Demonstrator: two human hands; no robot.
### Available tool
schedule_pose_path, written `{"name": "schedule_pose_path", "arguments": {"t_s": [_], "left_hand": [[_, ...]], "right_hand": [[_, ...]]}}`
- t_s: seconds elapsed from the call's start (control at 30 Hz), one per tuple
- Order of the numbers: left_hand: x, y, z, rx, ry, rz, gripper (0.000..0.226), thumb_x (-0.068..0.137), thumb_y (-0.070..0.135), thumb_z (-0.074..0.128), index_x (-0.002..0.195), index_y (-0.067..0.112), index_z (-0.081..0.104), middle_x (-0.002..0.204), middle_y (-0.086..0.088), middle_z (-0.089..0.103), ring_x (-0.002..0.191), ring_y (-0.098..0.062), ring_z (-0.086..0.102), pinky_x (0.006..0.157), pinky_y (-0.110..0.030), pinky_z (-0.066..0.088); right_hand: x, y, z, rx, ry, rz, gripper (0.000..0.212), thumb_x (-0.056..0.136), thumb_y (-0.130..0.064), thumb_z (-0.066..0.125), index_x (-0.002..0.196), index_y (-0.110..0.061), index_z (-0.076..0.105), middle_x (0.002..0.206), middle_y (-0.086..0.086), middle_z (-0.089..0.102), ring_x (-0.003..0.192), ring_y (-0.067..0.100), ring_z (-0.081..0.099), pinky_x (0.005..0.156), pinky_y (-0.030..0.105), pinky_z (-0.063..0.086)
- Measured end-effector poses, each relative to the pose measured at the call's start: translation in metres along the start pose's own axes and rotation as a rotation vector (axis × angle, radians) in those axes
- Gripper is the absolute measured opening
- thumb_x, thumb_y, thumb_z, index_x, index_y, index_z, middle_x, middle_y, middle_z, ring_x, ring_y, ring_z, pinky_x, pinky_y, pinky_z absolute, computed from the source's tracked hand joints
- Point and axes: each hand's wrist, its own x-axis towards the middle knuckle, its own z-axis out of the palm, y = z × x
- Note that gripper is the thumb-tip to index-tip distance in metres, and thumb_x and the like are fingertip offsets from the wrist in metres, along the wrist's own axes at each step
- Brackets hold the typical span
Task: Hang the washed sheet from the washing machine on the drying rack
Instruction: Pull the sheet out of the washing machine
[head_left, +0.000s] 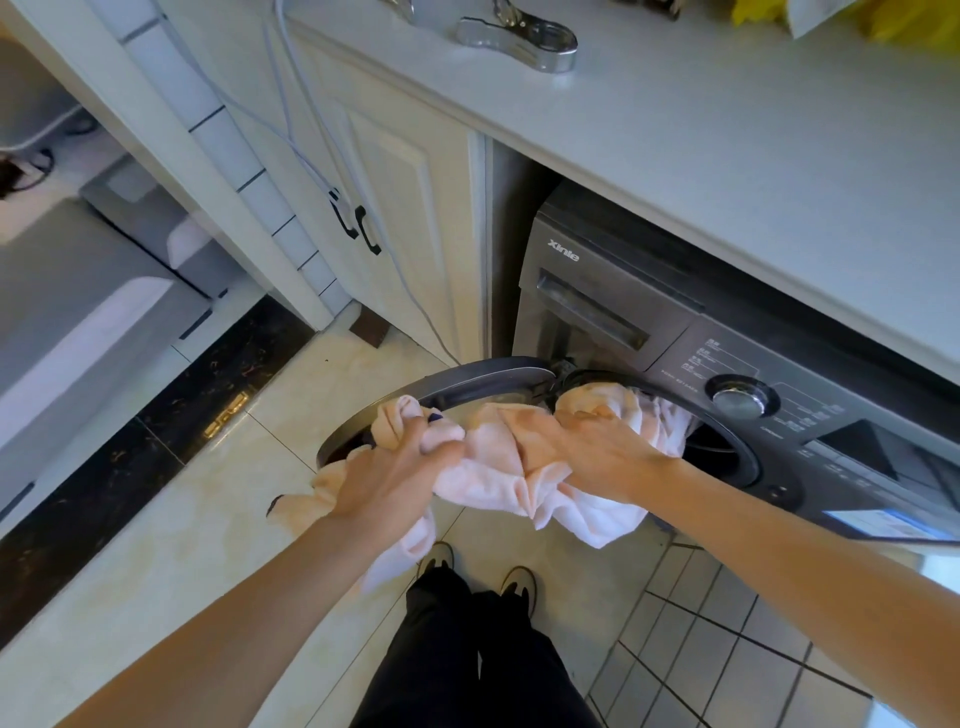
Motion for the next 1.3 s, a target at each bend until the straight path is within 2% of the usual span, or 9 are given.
{"name": "schedule_pose_path", "arguments": {"t_s": [0.17, 0.27, 0.47, 0.6, 0.67, 0.8, 0.93, 1.13, 1.3], "left_hand": [[0.007, 0.015, 0.000, -0.042, -0.079, -0.055, 0.032, 0.088, 0.018, 0.053, 0.119, 0.021, 0.047, 0.109, -0.005, 0.037, 0.061, -0.026, 0.045, 0.042, -0.030, 0.021], [0.009, 0.020, -0.001, -0.140, -0.103, -0.137, 0.033, 0.091, 0.021, 0.051, 0.123, 0.022, 0.042, 0.121, -0.011, 0.040, 0.070, -0.030, 0.057, 0.050, -0.032, 0.036], [0.003, 0.025, 0.002, -0.420, 0.079, -0.147, 0.082, 0.081, 0.038, 0.067, 0.139, 0.027, 0.011, 0.126, -0.010, 0.049, 0.081, -0.026, 0.065, 0.062, -0.034, 0.053], [0.000, 0.038, -0.007, -0.713, 0.047, -0.078, 0.125, 0.065, 0.052, 0.077, 0.141, 0.053, -0.022, 0.143, -0.021, 0.032, 0.102, -0.029, 0.062, 0.069, -0.037, 0.055], [0.000, 0.044, -0.012, -0.744, 0.027, -0.102, 0.131, 0.054, 0.062, 0.079, 0.137, 0.060, -0.023, 0.147, -0.019, 0.024, 0.115, -0.034, 0.055, 0.075, -0.039, 0.055], [0.000, 0.041, -0.014, -0.582, 0.085, -0.139, 0.103, 0.061, 0.071, 0.070, 0.139, 0.049, 0.008, 0.141, -0.010, 0.030, 0.104, -0.027, 0.058, 0.064, -0.030, 0.048], [0.000, 0.035, -0.017, -0.409, 0.158, -0.130, 0.068, 0.076, 0.056, 0.063, 0.132, 0.036, 0.031, 0.125, -0.002, 0.042, 0.090, -0.023, 0.057, 0.056, -0.027, 0.038], [-0.004, 0.024, -0.023, -0.395, 0.204, -0.136, 0.046, 0.070, 0.026, 0.066, 0.105, 0.030, 0.038, 0.104, 0.003, 0.045, 0.070, -0.029, 0.056, 0.048, -0.029, 0.038], [-0.009, 0.015, -0.030, -0.381, 0.312, -0.118, 0.048, 0.067, 0.024, 0.069, 0.108, 0.029, 0.044, 0.102, 0.004, 0.047, 0.063, -0.022, 0.047, 0.046, -0.029, 0.043]], "right_hand": [[-0.005, -0.017, -0.012, 0.154, 0.054, 0.120, 0.062, 0.081, -0.028, 0.060, 0.125, -0.029, 0.018, 0.103, 0.006, 0.058, 0.099, 0.029, 0.049, 0.081, 0.037, 0.037], [-0.002, -0.028, -0.017, 0.153, 0.093, 0.057, 0.060, 0.080, -0.020, 0.062, 0.126, -0.023, 0.023, 0.116, 0.006, 0.053, 0.104, 0.027, 0.049, 0.089, 0.034, 0.040], [0.009, -0.040, -0.008, 0.173, 0.147, 0.004, 0.056, 0.080, -0.010, 0.064, 0.125, -0.018, 0.032, 0.126, 0.004, 0.043, 0.110, 0.024, 0.046, 0.087, 0.025, 0.034], [0.009, -0.052, 0.001, 0.350, 0.196, -0.054, 0.064, 0.080, -0.007, 0.062, 0.125, -0.025, 0.020, 0.130, 0.007, 0.047, 0.112, 0.026, 0.051, 0.091, 0.034, 0.048], [0.007, -0.055, 0.000, 0.456, 0.239, -0.101, 0.067, 0.081, -0.003, 0.061, 0.123, -0.030, 0.016, 0.127, 0.000, 0.045, 0.109, 0.016, 0.052, 0.088, 0.022, 0.049], [0.004, -0.059, 0.000, 0.660, 0.280, -0.135, 0.071, 0.082, -0.012, 0.070, 0.126, -0.023, 0.015, 0.128, -0.005, 0.040, 0.114, 0.002, 0.050, 0.090, 0.016, 0.048], [0.002, -0.054, 0.011, 0.681, 0.317, -0.108, 0.069, 0.081, -0.014, 0.072, 0.127, -0.012, 0.020, 0.129, -0.010, 0.039, 0.119, -0.012, 0.040, 0.090, 0.011, 0.041], [-0.003, -0.036, 0.014, 0.628, 0.333, -0.078, 0.094, 0.064, -0.042, 0.085, 0.133, -0.028, 0.023, 0.135, -0.008, 0.037, 0.126, 0.006, 0.040, 0.102, 0.030, 0.041], [0.005, -0.014, 0.024, 0.454, 0.212, 0.002, 0.121, 0.054, -0.055, 0.084, 0.146, -0.031, 0.009, 0.149, -0.012, 0.019, 0.137, 0.014, 0.018, 0.116, 0.042, 0.021]]}}
